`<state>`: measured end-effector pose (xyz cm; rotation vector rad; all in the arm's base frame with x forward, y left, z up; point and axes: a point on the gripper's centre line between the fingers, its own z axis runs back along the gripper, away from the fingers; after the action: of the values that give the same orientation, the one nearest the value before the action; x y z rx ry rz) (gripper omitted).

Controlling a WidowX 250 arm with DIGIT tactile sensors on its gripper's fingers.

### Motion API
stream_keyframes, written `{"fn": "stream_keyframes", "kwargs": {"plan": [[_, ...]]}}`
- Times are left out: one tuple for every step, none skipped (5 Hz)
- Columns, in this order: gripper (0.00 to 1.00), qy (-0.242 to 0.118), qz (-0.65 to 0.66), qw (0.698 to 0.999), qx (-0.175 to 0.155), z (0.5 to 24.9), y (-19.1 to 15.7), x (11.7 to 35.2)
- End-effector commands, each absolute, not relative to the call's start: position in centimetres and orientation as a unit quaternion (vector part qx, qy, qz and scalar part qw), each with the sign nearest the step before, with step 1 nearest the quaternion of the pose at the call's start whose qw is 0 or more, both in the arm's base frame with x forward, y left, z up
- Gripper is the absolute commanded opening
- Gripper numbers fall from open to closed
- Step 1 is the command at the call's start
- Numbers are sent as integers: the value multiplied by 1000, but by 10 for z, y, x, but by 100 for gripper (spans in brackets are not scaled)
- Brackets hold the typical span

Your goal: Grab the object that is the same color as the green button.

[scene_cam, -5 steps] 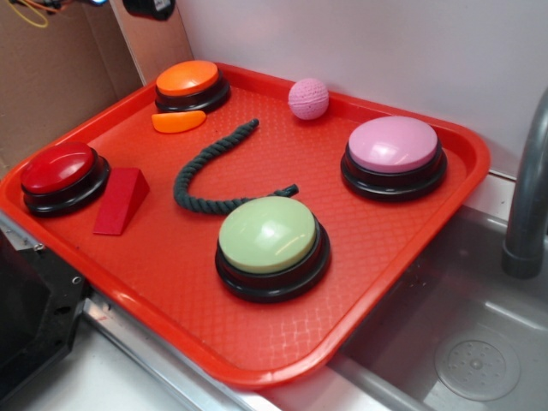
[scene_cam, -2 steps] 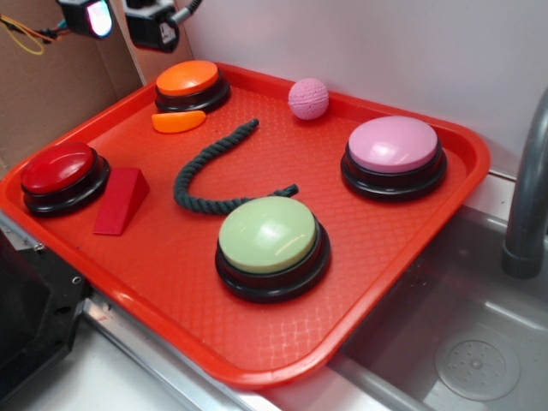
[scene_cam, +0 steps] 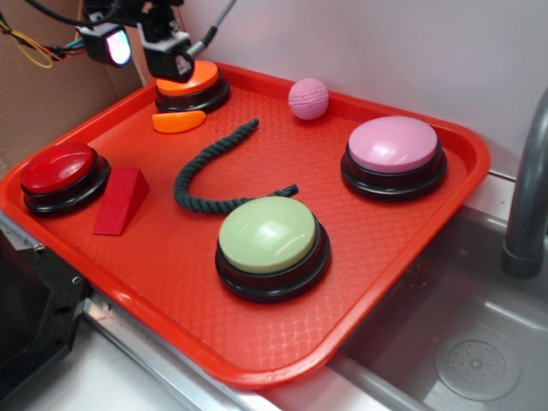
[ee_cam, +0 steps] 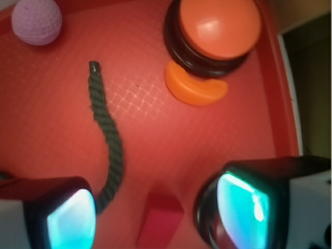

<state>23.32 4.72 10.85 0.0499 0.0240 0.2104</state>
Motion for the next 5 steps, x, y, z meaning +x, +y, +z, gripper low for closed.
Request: {"fn": "stream_keyframes", "kwargs": {"plan": [[100,41,42,998,14,56,40,251],[100,65,39,997,13,39,35,253],[92,71,41,997,9,34,34,253],[0,76,50,996,9,27,38,250],[0,84,43,995,24,24,38,250]]}}
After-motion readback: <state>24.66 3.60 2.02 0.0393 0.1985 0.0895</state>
